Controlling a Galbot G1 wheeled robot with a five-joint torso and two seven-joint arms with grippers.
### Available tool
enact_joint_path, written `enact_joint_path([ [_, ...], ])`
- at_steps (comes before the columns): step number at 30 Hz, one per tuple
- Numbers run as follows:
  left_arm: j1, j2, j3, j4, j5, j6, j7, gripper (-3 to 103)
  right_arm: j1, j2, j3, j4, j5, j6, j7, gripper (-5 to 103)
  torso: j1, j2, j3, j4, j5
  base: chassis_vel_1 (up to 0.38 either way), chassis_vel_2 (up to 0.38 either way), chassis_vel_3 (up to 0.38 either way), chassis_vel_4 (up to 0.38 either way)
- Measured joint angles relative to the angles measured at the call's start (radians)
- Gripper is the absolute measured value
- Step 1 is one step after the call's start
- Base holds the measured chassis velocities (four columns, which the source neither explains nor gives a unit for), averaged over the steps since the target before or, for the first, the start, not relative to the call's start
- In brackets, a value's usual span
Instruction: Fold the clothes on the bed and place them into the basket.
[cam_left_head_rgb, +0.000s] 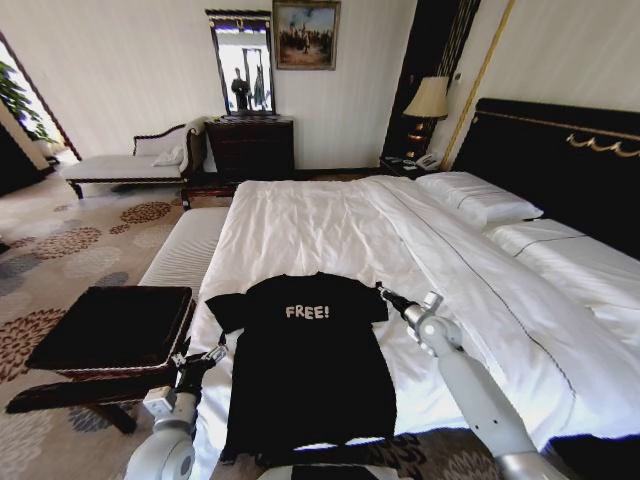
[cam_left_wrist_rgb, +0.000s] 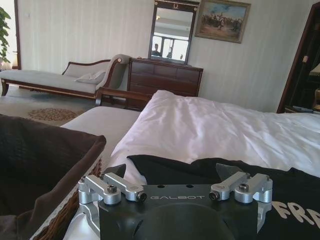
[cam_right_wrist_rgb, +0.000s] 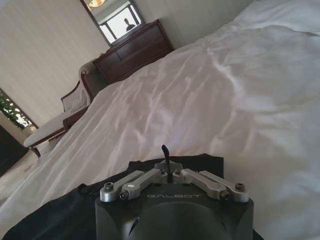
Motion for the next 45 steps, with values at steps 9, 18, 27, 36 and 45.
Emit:
enact_joint_path([
  [9, 0.018, -0.007, -0.014, -0.02, 0.001, -0.001, 0.003, 100, 0.034, 0.046, -0.137, 0.002, -0.058, 0.002, 0.006, 0, 0.0, 0.0, 0.0, 0.0001, 0.0001, 0.0, 0.0, 0.0, 0.0],
  [18, 0.025, -0.015, -0.013, -0.025, 0.008, -0.002, 0.004, 100, 0.065, 0.105, -0.197, -0.073, -0.085, 0.013, -0.008, 0, 0.0, 0.0, 0.0, 0.0, 0.0001, 0.0, 0.0, 0.0, 0.0],
  [27, 0.024, -0.023, -0.01, -0.032, 0.02, 0.001, 0.001, 100, 0.094, 0.128, -0.23, -0.131, -0.119, 0.024, -0.02, -1, 0.0, 0.0, 0.0, -0.0001, 0.0003, 0.0, 0.0, 0.0, 0.0],
  [36, 0.03, -0.029, -0.002, -0.032, 0.036, 0.003, -0.001, 100, 0.052, 0.073, -0.237, -0.107, -0.199, 0.038, -0.05, 31, 0.0, 0.0, 0.0, -0.0002, 0.0003, 0.0, 0.0, 0.0, 0.0],
  [45, -0.027, -0.012, 0.002, -0.022, -0.027, 0.031, -0.019, 100, -0.045, 0.035, -0.114, 0.074, -0.157, 0.036, -0.016, 69, 0.0, 0.0, 0.0, 0.0001, 0.0003, 0.0, 0.0, 0.0, 0.0],
])
